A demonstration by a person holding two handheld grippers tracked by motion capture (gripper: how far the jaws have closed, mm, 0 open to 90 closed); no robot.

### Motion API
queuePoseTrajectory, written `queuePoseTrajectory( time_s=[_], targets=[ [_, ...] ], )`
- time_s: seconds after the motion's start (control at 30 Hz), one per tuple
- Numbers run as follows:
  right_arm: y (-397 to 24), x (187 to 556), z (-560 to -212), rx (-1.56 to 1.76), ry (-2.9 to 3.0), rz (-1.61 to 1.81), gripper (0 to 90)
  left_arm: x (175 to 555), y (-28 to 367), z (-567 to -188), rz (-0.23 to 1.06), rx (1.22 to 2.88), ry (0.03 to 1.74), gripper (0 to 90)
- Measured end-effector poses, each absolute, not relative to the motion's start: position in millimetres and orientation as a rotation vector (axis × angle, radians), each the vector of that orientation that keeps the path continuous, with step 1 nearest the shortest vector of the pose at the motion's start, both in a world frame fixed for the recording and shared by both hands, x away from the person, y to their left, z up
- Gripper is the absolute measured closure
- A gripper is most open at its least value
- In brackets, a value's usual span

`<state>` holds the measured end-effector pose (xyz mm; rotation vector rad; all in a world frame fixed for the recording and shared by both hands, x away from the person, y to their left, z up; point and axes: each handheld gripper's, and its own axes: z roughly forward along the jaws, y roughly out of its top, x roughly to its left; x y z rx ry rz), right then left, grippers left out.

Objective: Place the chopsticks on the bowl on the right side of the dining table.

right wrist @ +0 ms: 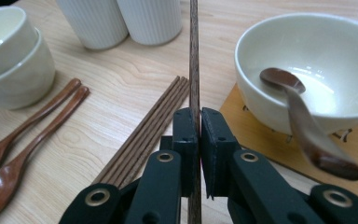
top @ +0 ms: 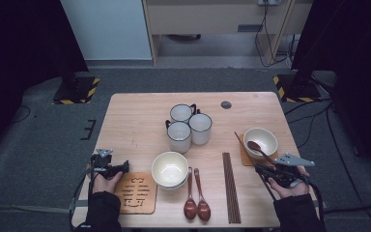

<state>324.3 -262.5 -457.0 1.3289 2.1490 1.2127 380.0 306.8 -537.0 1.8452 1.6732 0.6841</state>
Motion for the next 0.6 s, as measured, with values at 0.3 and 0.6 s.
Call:
queuePoseTrajectory(
  time_s=[0.3, 0.6],
  targets=[
    [-265, 325, -442, 1.314, 2.137, 1.265, 85.1, 380, 307, -537, 0.684, 1.846, 1.673, 0.0],
    [-269, 328, -427, 1.29, 2.109, 1.303, 85.1, 380, 307, -537, 0.684, 1.845, 1.673, 0.0]
  ],
)
